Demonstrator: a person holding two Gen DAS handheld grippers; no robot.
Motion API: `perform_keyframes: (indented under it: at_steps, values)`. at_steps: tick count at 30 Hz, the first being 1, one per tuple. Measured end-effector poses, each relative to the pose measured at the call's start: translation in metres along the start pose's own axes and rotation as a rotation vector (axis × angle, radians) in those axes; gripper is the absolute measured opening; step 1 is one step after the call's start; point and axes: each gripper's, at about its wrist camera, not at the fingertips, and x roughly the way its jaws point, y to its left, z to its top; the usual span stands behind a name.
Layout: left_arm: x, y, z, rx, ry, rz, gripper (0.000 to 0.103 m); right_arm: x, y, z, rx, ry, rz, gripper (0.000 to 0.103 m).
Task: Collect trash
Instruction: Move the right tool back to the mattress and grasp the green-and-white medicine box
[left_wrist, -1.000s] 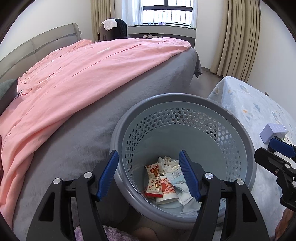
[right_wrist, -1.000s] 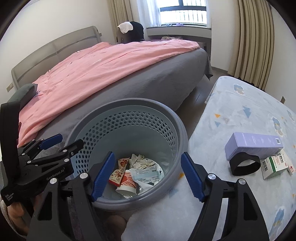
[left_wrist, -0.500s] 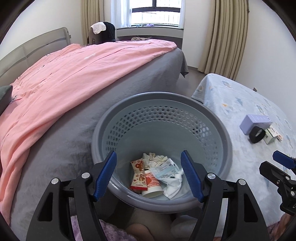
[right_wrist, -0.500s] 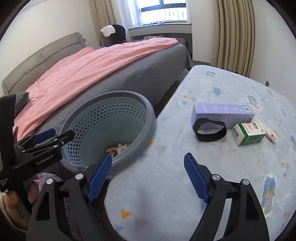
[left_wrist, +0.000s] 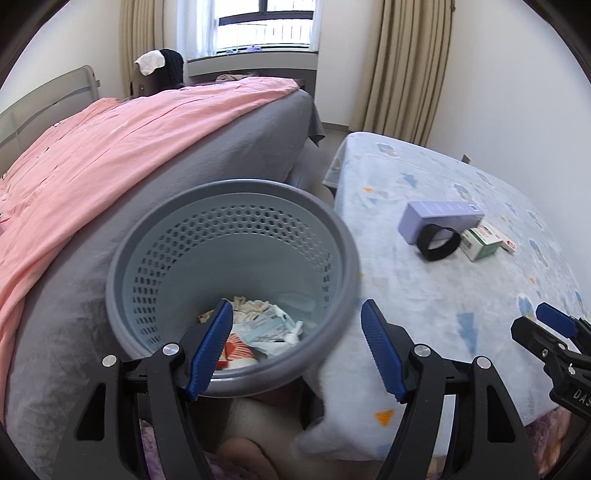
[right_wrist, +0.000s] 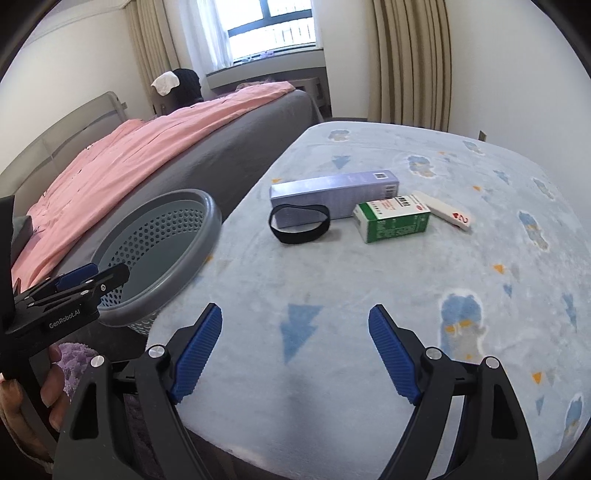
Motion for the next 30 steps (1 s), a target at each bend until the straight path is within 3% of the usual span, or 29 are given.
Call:
perform_keyframes:
  at_steps: [13,23,30]
  values:
    - [0.018,-0.048,0.008,0.031,0.024,-0.032,0.069,0.012,-0.072,0.021,0.022,-0.023,-0.067,0.083]
    - [0.039,-0.071,0.018,0.053,0.029,-0.027,0.069,0.054,-0.096,0.056,-0.026,-0.021,-0.025,0.097]
    - [0.055,-0.079,0.02,0.069,0.053,-0.022,0.069,0.081,-0.099,0.071,-0.044,0.008,0.004,0.097]
